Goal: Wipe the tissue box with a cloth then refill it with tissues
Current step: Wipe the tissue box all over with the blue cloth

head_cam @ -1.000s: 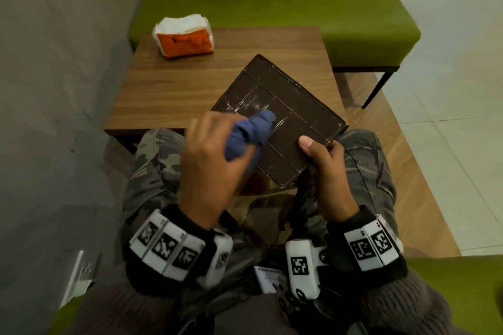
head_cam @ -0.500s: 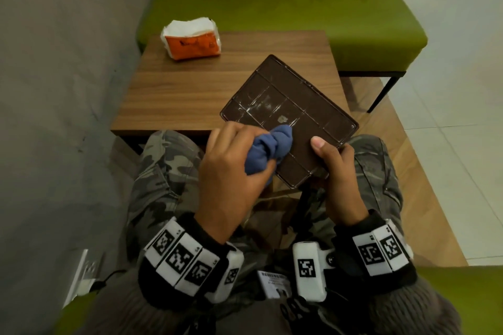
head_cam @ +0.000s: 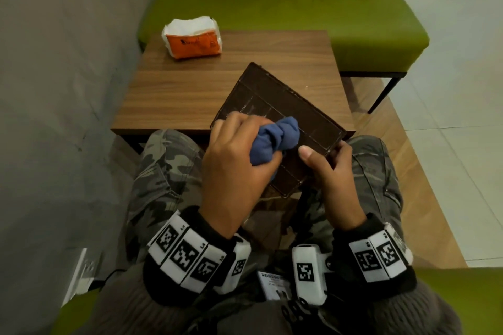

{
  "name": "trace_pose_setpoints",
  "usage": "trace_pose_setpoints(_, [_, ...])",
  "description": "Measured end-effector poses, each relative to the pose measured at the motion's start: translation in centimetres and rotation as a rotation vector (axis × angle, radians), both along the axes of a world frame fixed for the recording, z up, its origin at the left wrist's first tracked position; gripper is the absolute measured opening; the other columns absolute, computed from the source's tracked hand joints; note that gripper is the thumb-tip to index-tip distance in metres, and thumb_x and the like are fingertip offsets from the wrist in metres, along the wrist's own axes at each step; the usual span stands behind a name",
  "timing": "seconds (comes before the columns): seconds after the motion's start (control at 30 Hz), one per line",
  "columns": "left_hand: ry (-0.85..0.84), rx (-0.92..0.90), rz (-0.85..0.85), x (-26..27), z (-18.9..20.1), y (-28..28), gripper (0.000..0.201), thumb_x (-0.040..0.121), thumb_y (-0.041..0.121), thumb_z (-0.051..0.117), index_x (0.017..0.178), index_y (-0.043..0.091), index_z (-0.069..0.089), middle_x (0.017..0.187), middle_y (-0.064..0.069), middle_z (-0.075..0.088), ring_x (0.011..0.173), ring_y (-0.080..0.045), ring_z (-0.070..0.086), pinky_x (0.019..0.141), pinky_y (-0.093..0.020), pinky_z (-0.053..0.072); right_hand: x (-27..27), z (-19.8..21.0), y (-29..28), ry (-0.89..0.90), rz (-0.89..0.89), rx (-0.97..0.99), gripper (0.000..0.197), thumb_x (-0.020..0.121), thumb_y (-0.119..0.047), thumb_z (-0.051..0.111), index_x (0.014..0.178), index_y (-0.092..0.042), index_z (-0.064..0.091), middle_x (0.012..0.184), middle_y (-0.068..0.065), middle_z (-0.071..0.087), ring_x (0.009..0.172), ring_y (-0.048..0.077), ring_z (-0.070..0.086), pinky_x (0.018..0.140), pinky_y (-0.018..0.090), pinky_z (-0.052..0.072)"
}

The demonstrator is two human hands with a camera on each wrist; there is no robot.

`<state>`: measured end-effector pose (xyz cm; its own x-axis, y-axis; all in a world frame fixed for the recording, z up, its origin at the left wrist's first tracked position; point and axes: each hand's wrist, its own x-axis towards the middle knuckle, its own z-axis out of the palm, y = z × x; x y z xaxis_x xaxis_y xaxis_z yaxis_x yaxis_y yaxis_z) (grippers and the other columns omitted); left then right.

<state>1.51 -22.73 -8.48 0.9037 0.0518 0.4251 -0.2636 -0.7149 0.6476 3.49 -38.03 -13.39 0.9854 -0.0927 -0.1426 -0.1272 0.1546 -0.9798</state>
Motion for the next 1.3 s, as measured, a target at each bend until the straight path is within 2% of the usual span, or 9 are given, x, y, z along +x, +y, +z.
trace_pose_setpoints(0.13, [0.114,0.03,-0.027,-0.6,-0.8,1.0,0.023,0.072,0.034,0.065,0.089,0.02,0.059,0.09,0.004,0.055,0.087,-0.02,0.052,0.068,-0.042,0.048,0.4,0.6,-1.3,-0.07,-0.033,-0.056,0.096,0.057,-0.049,0.074,0.136,-0.014,0.035,0.125,-0.002,0.058,0.112,0.012,0.062,0.091,0.033,0.055])
trace_pose_setpoints(0.3, [0.026,-0.065,-0.015,0.4,0.8,0.4,0.026,0.074,0.04,0.057,0.082,0.016,0.057,0.086,0.0,0.056,0.083,-0.024,0.056,0.067,-0.043,0.049,0.2,1.2,-1.0,-0.21,0.034,-0.237,0.091,0.061,-0.048,0.073,0.135,-0.012,0.034,0.127,-0.008,0.054,0.11,-0.008,0.057,0.088,0.01,0.047])
trace_pose_setpoints(0.57, [0.102,0.104,-0.009,-0.1,0.2,1.1,0.021,0.07,0.036,0.061,0.081,0.018,0.059,0.083,0.006,0.053,0.083,-0.014,0.049,0.063,-0.029,0.041,0.4,2.2,-1.6,-0.274,0.036,-0.244,0.071,0.064,-0.045,0.074,0.121,-0.031,0.034,0.122,-0.017,0.053,0.111,-0.008,0.057,0.091,0.014,0.048])
trace_pose_setpoints(0.7, [-0.005,0.091,-0.003,0.7,1.6,0.3,0.018,0.074,0.03,0.065,0.084,0.016,0.061,0.087,0.001,0.054,0.084,-0.02,0.05,0.063,-0.034,0.043,0.3,1.7,-1.1,-0.282,0.063,-0.299,0.086,0.064,-0.048,0.076,0.131,-0.016,0.033,0.131,-0.005,0.053,0.121,0.005,0.055,0.102,0.035,0.048])
trace_pose_setpoints(0.87, [0.105,0.096,-0.097,0.2,0.0,1.4,0.019,0.068,0.037,0.054,0.076,0.02,0.055,0.083,0.007,0.05,0.081,-0.016,0.049,0.062,-0.04,0.047,0.4,2.2,-1.7,-0.283,0.046,-0.311,0.078,0.062,-0.05,0.074,0.124,-0.027,0.032,0.123,-0.021,0.051,0.115,-0.007,0.054,0.098,0.021,0.047])
trace_pose_setpoints(1.0, [-0.019,0.114,-0.125,0.0,1.5,0.2,0.019,0.073,0.028,0.061,0.087,0.014,0.062,0.091,0.0,0.055,0.084,-0.02,0.05,0.069,-0.028,0.042,0.3,1.9,-1.0,-0.269,0.088,-0.301,0.086,0.065,-0.049,0.072,0.134,-0.017,0.031,0.124,-0.019,0.053,0.116,-0.004,0.057,0.097,0.021,0.048])
trace_pose_setpoints(1.07, [-0.059,0.169,-0.162,0.2,2.4,-0.1,0.021,0.073,0.025,0.064,0.09,0.013,0.064,0.093,-0.002,0.057,0.085,-0.022,0.051,0.069,-0.031,0.043,0.1,1.8,-1.0,-0.268,0.094,-0.276,0.089,0.064,-0.048,0.072,0.136,-0.015,0.031,0.123,-0.02,0.054,0.114,-0.006,0.057,0.095,0.017,0.048])
trace_pose_setpoints(1.2, [0.027,0.085,-0.025,2.3,2.3,2.4,0.028,0.067,0.037,0.054,0.084,0.015,0.06,0.088,0.0,0.054,0.084,-0.023,0.051,0.066,-0.045,0.045,0.0,2.0,-1.3,-0.266,0.06,-0.331,0.088,0.061,-0.05,0.076,0.132,-0.024,0.03,0.128,-0.019,0.051,0.12,-0.001,0.054,0.103,0.032,0.047])
trace_pose_setpoints(1.3, [0.067,0.162,-0.051,2.1,2.4,1.9,0.027,0.068,0.038,0.056,0.083,0.017,0.059,0.088,0.001,0.053,0.085,-0.021,0.049,0.065,-0.04,0.044,0.0,2.0,-1.2,-0.273,0.046,-0.391,0.087,0.061,-0.054,0.075,0.13,-0.025,0.03,0.128,-0.018,0.05,0.121,-0.001,0.052,0.105,0.034,0.045])
